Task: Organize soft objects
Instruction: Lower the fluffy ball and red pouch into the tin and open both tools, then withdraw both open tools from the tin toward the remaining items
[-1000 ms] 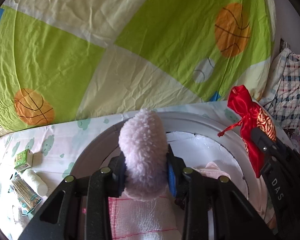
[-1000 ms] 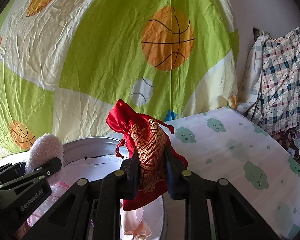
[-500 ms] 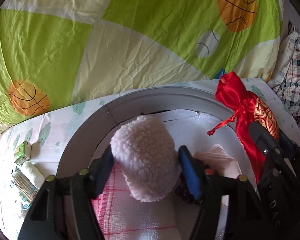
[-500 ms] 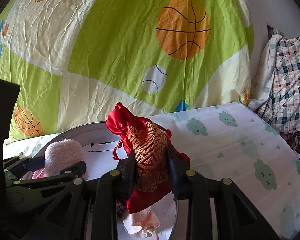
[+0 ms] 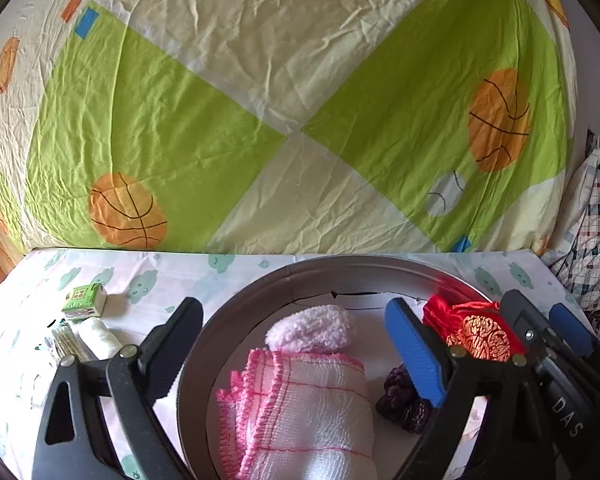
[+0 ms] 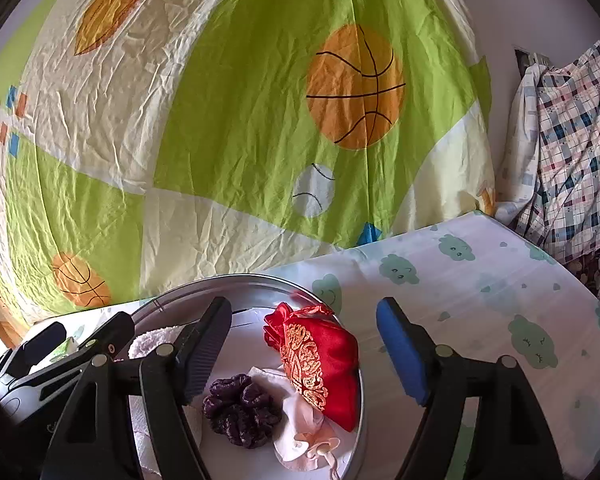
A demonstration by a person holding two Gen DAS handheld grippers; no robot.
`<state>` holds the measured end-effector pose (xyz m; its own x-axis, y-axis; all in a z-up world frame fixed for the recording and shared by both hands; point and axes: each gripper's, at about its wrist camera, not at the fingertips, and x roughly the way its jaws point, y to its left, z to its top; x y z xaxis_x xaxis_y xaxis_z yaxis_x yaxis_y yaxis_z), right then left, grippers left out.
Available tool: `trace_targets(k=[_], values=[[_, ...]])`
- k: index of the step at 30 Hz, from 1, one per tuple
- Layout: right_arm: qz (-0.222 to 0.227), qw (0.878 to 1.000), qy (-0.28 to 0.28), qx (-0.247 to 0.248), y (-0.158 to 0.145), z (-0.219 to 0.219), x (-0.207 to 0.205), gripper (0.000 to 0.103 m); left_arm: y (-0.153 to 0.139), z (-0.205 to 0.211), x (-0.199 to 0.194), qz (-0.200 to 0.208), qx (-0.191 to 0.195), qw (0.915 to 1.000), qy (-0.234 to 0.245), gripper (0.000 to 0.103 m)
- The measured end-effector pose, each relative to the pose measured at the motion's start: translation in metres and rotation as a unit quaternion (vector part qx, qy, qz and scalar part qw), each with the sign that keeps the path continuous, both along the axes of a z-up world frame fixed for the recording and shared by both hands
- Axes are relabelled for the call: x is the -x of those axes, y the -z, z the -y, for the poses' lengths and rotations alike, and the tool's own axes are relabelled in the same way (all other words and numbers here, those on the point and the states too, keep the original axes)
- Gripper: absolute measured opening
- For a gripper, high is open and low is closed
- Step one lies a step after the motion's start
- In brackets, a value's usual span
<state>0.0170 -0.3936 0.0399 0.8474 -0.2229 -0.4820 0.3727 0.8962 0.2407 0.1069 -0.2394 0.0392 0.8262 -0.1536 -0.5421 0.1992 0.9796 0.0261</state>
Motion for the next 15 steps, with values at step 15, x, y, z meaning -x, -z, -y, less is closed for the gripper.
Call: trace_targets(k=[15], values=[[0.009, 0.998, 0.006, 0.055, -0.004, -0.031, 0.007, 0.079, 0.0, -0.05, 0.049, 0.104, 0.035, 0.9938, -0.021, 0.102]])
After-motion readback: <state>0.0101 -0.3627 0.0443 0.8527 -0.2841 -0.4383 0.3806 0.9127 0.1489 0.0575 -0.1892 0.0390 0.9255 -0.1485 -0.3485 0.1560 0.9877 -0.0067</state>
